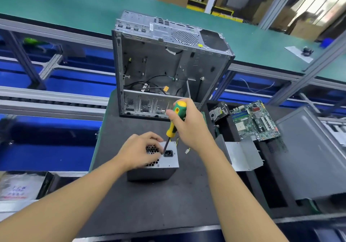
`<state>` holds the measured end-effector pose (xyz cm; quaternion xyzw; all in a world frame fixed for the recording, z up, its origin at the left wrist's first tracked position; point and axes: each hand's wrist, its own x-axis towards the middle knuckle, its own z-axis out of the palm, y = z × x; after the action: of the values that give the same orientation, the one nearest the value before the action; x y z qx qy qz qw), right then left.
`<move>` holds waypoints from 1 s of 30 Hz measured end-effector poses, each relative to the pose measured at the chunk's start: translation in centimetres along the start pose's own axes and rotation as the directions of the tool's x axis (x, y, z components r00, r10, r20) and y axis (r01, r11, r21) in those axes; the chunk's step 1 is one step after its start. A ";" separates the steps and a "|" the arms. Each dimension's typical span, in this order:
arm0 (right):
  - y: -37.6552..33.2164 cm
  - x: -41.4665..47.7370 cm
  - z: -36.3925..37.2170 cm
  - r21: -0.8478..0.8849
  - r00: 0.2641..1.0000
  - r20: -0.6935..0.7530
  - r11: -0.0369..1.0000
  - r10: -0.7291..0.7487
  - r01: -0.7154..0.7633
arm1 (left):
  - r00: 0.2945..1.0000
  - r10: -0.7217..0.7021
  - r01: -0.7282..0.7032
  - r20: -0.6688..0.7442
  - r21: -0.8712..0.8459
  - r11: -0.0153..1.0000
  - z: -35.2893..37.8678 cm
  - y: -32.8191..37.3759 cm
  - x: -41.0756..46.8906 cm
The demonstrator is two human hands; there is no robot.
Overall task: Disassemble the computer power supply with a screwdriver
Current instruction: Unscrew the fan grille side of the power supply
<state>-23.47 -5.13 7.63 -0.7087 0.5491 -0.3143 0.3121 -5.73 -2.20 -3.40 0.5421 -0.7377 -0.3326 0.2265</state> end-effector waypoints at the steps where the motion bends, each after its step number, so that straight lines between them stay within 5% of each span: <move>1: 0.2 -0.2 0.0 0.021 1.000 -0.008 1.000 0.014 -0.014 | 1.000 -0.004 0.004 -0.001 -0.012 1.000 0.0 -0.1 0.1; 14: 1.5 -1.3 0.8 0.169 0.996 -0.090 0.986 0.010 0.006 | 0.998 0.015 -0.015 -0.059 0.001 1.000 0.4 -0.4 0.6; 30: 0.9 -1.7 0.5 0.065 0.996 -0.018 0.994 -0.090 0.091 | 0.986 0.090 -0.089 -0.142 0.015 0.996 1.5 -1.8 0.7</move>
<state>-23.98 -3.58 6.48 -0.7198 0.5082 -0.3514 0.3166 -5.79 -2.87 -5.77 0.5316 -0.7448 -0.2794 0.2909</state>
